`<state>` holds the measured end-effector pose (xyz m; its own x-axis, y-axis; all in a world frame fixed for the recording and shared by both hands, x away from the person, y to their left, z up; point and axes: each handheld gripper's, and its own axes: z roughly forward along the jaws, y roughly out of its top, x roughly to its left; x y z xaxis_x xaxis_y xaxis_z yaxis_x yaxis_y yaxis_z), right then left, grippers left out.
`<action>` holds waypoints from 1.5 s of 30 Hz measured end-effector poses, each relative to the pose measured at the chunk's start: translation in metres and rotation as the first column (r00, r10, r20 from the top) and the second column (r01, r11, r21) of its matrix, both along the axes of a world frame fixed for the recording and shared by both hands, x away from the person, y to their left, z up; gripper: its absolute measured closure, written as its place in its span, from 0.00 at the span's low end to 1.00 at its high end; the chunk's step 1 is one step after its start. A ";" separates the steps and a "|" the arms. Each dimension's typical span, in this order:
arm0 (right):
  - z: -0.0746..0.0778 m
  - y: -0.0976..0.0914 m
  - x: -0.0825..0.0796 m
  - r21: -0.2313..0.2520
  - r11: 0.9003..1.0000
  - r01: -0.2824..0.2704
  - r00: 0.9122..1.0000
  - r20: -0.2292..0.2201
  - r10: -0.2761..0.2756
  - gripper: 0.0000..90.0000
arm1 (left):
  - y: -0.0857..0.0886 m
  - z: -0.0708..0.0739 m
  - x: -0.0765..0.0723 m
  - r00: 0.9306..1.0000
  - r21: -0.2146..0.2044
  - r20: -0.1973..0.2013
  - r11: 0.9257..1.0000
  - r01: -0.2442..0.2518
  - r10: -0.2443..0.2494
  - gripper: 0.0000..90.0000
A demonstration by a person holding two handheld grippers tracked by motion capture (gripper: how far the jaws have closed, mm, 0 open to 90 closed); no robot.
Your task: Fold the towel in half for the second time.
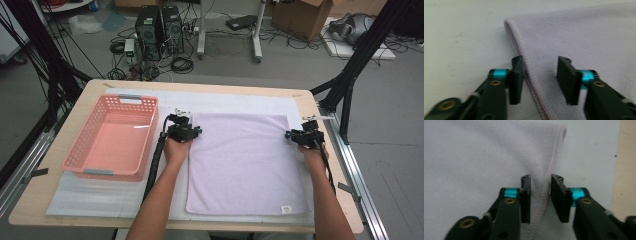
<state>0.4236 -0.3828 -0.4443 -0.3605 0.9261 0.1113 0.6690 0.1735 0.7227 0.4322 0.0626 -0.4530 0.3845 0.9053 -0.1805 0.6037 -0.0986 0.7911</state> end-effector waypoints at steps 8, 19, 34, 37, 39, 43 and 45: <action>0.000 -0.005 -0.001 0.069 0.998 0.006 1.000 -0.020 -0.004 0.97 | 0.018 -0.001 0.006 0.998 -0.179 -0.065 0.984 -0.001 -0.011 0.96; 0.022 -0.011 -0.017 0.118 0.993 0.003 0.995 0.103 -0.015 0.97 | 0.024 0.025 -0.009 0.998 -0.228 0.058 0.973 0.029 -0.016 0.96; 0.042 -0.021 -0.075 0.147 0.984 -0.097 0.986 0.148 0.076 0.96 | 0.034 0.049 -0.067 0.981 -0.211 0.141 0.964 0.159 -0.131 0.96; 0.041 -0.023 -0.088 0.146 0.983 -0.112 0.982 0.165 0.087 0.96 | 0.035 0.046 -0.080 0.978 -0.209 0.146 0.962 0.176 -0.147 0.96; 0.041 -0.024 -0.096 0.152 0.982 -0.116 0.982 0.164 0.091 0.96 | 0.036 0.043 -0.087 0.977 -0.210 0.138 0.959 0.188 -0.161 0.96; 0.037 -0.025 -0.110 0.154 0.980 -0.127 0.982 0.161 0.102 0.96 | 0.040 0.036 -0.099 0.975 -0.222 0.121 0.952 0.210 -0.187 0.96; 0.033 -0.026 -0.115 0.152 0.979 -0.134 0.982 0.153 0.111 0.96 | 0.041 0.033 -0.105 0.971 -0.209 0.116 0.951 0.228 -0.207 0.96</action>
